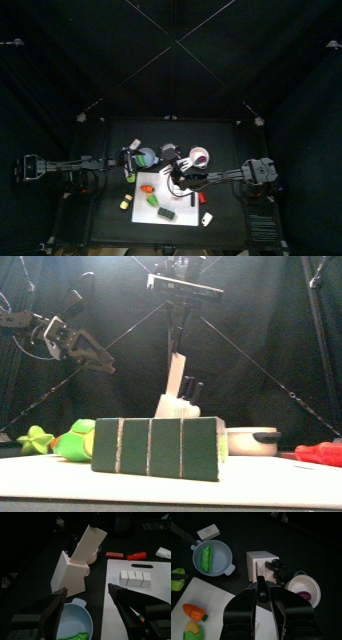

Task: Grab cleaver

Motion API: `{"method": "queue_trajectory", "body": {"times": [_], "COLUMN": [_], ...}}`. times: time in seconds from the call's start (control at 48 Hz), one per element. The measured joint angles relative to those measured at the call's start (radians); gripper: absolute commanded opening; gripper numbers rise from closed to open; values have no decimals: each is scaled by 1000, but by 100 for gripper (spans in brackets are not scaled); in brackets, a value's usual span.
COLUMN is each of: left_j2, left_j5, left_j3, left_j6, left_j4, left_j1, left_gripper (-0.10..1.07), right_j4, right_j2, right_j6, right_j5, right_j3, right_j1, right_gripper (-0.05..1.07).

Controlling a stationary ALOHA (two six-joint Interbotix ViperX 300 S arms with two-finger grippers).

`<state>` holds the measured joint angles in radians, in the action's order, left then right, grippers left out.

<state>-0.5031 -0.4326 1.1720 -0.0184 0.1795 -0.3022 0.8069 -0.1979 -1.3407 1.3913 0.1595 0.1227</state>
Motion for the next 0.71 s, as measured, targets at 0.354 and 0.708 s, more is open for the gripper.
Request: {"method": "queue_trajectory", "body": {"times": [0.354,0.708], "left_j2": [0,-2], "left_j5": [0,0], "left_j3": [0,0], "left_j6": [0,0], "left_j4": [0,0], "left_j1": [-2,0], "left_gripper": [99,99], "right_j4": [46,60], "right_j2": [51,92], "right_j6": [-5,-11], "right_j5": [41,46], "right_j3": [6,-25], "right_j1": [69,106], "right_gripper": [57,56]}}
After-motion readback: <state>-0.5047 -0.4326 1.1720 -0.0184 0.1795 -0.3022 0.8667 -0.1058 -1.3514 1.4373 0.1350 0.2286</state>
